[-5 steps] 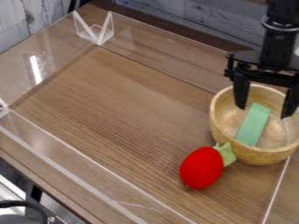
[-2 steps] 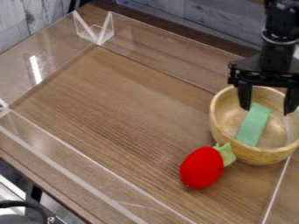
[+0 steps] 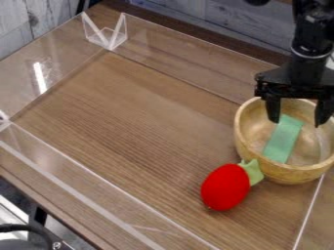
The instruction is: Remove the green block from the brown bowl and put it on the table
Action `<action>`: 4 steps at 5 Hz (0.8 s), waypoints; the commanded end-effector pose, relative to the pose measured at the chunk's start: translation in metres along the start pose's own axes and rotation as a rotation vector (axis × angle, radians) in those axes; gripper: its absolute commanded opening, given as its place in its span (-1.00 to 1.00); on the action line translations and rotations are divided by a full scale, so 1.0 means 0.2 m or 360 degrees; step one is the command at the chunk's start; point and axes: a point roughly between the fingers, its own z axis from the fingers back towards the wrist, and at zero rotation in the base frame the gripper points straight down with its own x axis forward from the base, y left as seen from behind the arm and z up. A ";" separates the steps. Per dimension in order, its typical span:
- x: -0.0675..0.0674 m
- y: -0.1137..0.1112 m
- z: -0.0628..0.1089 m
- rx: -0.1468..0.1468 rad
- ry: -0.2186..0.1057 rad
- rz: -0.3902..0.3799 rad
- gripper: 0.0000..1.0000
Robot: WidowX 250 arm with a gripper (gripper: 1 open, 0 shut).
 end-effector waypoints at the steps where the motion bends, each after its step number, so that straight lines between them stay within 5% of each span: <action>1: 0.01 -0.06 0.06 -0.0047 -0.0094 0.0007 1.00; 4: 0.13 0.15 0.21 -0.0122 -0.0146 -0.0141 1.00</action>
